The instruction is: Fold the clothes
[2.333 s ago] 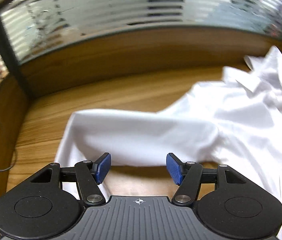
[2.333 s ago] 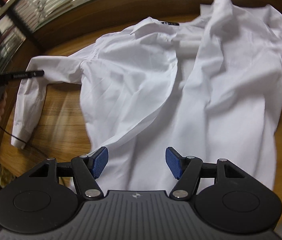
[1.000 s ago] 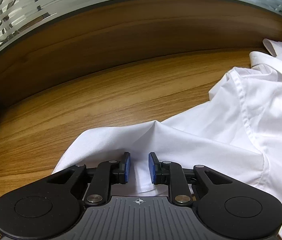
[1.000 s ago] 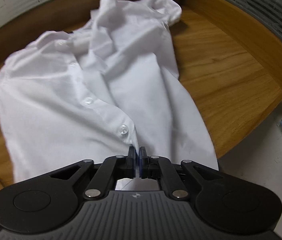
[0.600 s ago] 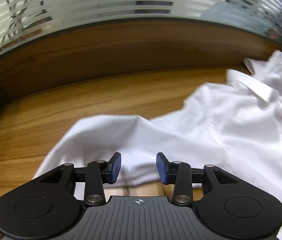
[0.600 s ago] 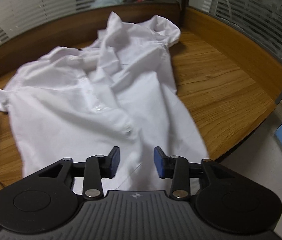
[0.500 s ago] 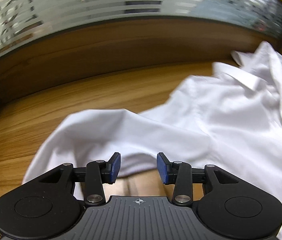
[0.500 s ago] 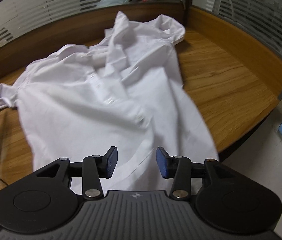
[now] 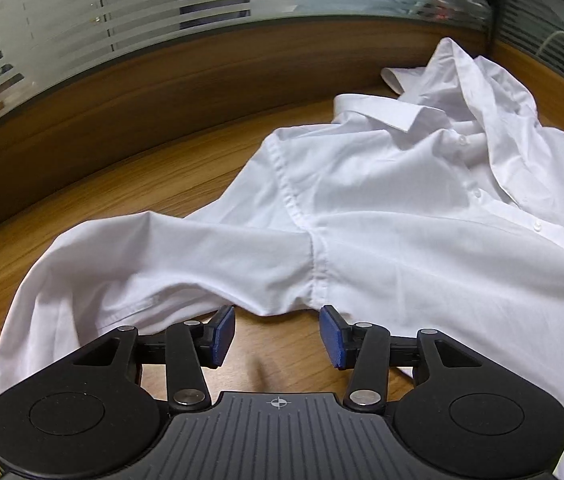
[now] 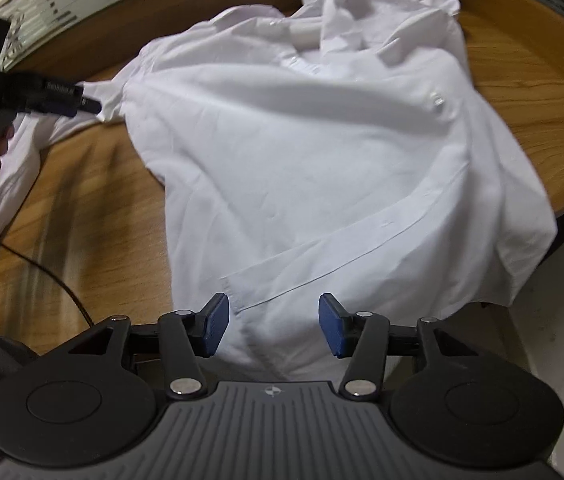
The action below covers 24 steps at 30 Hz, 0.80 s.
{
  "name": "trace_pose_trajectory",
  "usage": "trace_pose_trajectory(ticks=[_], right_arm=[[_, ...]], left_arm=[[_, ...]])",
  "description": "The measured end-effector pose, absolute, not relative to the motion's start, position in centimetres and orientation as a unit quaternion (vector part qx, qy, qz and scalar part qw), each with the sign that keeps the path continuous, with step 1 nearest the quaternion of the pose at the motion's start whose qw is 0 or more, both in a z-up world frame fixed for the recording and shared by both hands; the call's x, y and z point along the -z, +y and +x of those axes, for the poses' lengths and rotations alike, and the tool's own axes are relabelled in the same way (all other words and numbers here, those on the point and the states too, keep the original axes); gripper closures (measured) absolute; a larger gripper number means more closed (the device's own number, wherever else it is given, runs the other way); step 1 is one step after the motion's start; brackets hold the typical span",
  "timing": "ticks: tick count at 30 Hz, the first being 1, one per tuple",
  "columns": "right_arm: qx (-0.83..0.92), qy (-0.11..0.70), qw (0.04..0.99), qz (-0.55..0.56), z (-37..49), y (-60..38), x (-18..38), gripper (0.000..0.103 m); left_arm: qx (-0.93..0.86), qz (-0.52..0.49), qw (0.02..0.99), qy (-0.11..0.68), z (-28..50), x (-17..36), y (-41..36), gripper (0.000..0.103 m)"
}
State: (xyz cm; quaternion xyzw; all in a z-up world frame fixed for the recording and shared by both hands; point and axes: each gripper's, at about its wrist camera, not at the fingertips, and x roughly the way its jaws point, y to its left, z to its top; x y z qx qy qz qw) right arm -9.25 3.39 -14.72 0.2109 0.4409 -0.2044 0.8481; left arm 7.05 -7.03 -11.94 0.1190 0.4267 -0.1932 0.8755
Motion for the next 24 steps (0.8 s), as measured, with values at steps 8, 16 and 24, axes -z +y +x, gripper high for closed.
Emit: trace_pose_trajectory(ticks=[8,16,24], right_arm=[[0.207,0.435,0.854,0.196,-7.3,4.8,16.4,0.063],[0.271,0.383,0.855,0.22,-11.4,3.5,13.3,0.096],[0.395,0.352,0.812,0.247,-17.8,0.7,10.8,0.096]], left_arm=[[0.202,0.139,0.874,0.419,6.5,11.2,-7.6,0.052],[0.207,0.128,0.886,0.394,7.3,9.7,-7.9,0.047],[0.243,0.165,0.887,0.356,11.0,8.8,-12.2,0.041]])
